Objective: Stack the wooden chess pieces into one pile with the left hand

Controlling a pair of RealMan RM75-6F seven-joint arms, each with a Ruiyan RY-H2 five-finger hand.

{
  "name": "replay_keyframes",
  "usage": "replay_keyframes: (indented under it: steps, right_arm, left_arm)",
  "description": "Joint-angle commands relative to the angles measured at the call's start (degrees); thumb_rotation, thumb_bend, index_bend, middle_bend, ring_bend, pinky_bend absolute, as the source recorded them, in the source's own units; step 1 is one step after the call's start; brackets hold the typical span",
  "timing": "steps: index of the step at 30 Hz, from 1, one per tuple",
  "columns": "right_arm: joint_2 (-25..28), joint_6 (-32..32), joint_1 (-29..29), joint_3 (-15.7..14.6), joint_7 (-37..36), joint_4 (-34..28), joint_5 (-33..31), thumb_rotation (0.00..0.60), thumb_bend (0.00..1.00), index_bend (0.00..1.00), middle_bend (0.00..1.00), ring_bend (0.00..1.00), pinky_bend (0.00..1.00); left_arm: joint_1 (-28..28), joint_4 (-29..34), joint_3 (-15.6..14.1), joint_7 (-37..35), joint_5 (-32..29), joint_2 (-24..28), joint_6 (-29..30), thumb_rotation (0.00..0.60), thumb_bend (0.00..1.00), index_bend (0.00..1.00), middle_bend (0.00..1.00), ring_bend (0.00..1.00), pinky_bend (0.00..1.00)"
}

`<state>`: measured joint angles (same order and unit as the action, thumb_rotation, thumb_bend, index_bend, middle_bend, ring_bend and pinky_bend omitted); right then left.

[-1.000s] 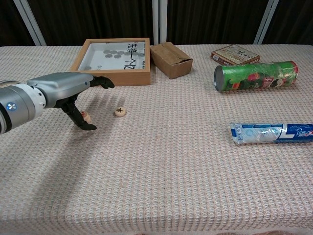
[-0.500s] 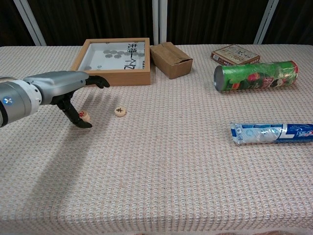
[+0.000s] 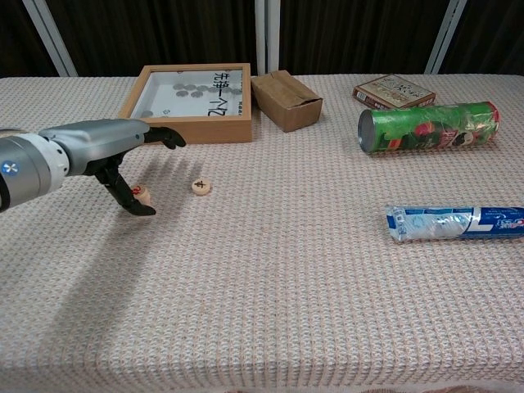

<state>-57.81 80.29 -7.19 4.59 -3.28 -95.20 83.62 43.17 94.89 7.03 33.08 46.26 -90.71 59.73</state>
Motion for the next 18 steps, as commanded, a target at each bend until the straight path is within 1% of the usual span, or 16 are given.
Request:
replay_keyframes:
  steps: [1, 4, 7, 13, 18]
  right_arm:
    - [0.0, 0.0, 0.0, 0.0, 0.0, 0.0, 0.0, 0.6, 0.24, 0.0, 0.0, 0.0, 0.0]
    - [0.0, 0.0, 0.0, 0.0, 0.0, 0.0, 0.0, 0.6, 0.24, 0.0, 0.0, 0.0, 0.0]
    - [0.1, 0.0, 0.0, 0.0, -0.2, -0.1, 0.1, 0.6, 0.24, 0.0, 0.0, 0.0, 0.0]
    - [0.2, -0.1, 0.0, 0.0, -0.9, 0.2, 0.0, 0.6, 0.24, 0.0, 0.0, 0.0, 0.0]
    - [0.4, -0.1, 0.0, 0.0, -1.6, 0.4, 0.1, 0.6, 0.24, 0.0, 0.0, 0.0, 0.0]
  left_arm:
    - [0.0, 1.4, -0.4, 0.5, 0.9, -0.3, 0.7, 0.6, 0.16, 0.14, 0.08, 0.0, 0.0]
    - [0.4, 2.3, 0.1, 0.2, 1.6, -1.1, 0.8, 0.6, 0.16, 0.15, 0.08, 0.0, 0.0]
    - [1.5, 1.3, 0.5, 1.7, 2.1, -2.8, 1.4, 0.6, 0.16, 0.18, 0.08, 0.0, 0.0]
    - [3.6, -1.5, 1.7, 5.7, -0.8, -6.4, 2.2, 0.6, 0.17, 0.24, 0.09, 0.0, 0.0]
    - [5.3, -4.8, 2.8, 7.7, -3.3, -8.8, 1.9, 0.6, 0.2, 0.26, 0.09, 0.0, 0.0]
